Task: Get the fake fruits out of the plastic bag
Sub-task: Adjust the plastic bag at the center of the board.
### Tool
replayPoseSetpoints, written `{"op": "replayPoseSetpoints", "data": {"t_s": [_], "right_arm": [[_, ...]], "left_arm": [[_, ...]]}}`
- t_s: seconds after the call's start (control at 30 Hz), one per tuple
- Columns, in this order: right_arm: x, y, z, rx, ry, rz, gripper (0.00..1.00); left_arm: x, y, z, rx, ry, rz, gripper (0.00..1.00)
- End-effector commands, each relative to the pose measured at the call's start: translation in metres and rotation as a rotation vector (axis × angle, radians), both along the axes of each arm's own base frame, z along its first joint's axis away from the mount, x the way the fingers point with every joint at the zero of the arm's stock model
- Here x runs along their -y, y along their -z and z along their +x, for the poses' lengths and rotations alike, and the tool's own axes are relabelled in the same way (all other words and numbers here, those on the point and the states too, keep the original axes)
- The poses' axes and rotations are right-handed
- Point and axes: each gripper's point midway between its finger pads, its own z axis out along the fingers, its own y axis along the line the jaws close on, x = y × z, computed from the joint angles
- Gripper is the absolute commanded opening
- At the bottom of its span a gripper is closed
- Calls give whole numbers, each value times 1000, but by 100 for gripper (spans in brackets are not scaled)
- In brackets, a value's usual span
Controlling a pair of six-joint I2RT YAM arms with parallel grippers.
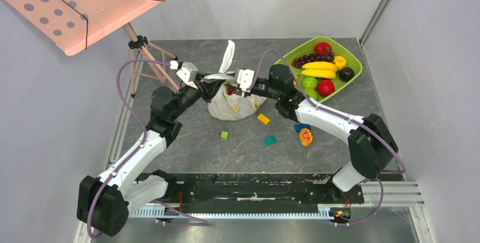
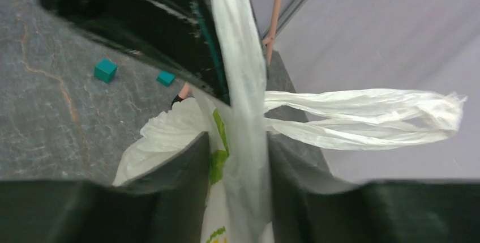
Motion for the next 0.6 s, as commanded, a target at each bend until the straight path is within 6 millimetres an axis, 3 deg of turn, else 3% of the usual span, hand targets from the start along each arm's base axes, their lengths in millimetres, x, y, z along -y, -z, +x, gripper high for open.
{"op": "replayPoseSetpoints", "data": {"t_s": [0.0,0.03,0.1,0.2,0.4,0.57], "right_arm": [[-4,-18,25,-9,116,55,13],[-1,-21,27,-22,143,82,0],[16,-30,35,-59,251,167,0],[41,-39,31,-73,340,273,0],[76,-40,6,-217,335,469,0],[93,-41,-23,-286,255,590,0]], "left_arm": [[6,-22,-12,87,60,31,31],[6,-23,-14,90,64,32,35],[2,-28,-19,101,57,19,55],[-7,-37,-23,110,12,-15,67],[-20,-53,-29,136,-48,-16,72],[-23,-39,-8,87,-106,41,70]]}}
